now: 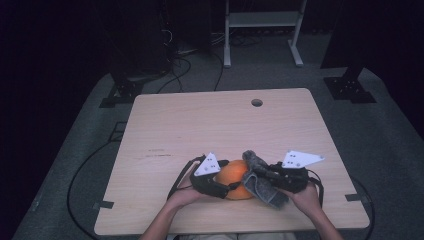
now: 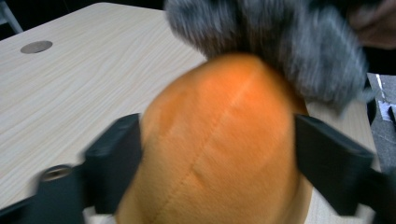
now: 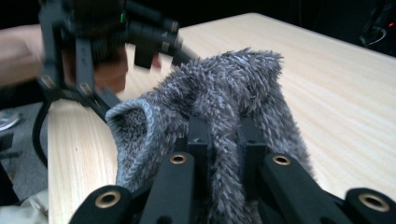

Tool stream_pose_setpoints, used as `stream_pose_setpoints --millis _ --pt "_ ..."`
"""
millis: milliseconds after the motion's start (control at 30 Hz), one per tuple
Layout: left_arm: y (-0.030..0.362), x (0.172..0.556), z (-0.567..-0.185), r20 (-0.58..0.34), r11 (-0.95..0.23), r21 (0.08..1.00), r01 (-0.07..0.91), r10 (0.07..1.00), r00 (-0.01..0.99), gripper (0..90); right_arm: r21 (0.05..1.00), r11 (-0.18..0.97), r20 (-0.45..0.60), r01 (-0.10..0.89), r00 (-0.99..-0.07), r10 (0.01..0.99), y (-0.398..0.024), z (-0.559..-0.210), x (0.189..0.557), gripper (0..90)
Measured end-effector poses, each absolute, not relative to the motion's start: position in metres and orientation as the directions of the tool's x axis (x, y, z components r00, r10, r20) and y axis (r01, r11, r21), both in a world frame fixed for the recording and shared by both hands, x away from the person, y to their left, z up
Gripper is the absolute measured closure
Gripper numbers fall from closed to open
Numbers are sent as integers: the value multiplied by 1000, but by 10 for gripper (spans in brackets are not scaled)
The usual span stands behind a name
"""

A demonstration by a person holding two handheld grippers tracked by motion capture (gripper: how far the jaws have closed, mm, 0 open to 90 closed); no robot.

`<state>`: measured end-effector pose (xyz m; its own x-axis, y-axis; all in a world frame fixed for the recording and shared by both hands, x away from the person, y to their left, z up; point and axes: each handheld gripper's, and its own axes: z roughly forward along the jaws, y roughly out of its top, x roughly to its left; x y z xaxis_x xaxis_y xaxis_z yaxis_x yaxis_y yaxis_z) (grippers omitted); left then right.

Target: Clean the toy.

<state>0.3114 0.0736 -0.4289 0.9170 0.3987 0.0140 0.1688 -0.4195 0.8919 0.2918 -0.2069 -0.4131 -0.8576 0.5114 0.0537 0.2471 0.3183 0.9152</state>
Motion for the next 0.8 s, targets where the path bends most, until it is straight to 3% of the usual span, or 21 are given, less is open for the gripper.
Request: stream_pose_setpoints --millis 33,100,200,333,400,500,567,700,800 --pt "74 313 -429 6 -423 887 184 409 913 94 916 310 66 254 -859 507 -207 -415 292 787" --pt "73 314 -433 -29 -420 882 212 400 916 82 915 306 78 264 -858 507 -210 -415 293 787" --pt "71 311 -434 -26 -419 890 182 351 936 205 907 305 101 290 -853 512 -218 -420 297 788" --pt "76 308 -431 -29 -419 895 151 282 959 228 898 287 139 333 -835 533 -231 -426 301 788" --pt "81 311 -432 -33 -413 897 155 288 957 198 897 296 125 328 -831 543 -232 -426 300 788" --pt "82 319 -437 -76 -429 874 227 341 937 86 896 293 133 335 -830 541 -235 -427 302 787" --pt "81 320 -443 -92 -426 873 238 335 938 77 897 279 150 344 -828 540 -237 -429 304 787" --pt "80 318 -444 -63 -421 884 205 326 943 224 892 282 153 352 -824 546 -240 -431 307 787" --pt "80 317 -443 -55 -425 884 197 325 944 265 884 291 145 365 -807 572 -244 -431 308 787"
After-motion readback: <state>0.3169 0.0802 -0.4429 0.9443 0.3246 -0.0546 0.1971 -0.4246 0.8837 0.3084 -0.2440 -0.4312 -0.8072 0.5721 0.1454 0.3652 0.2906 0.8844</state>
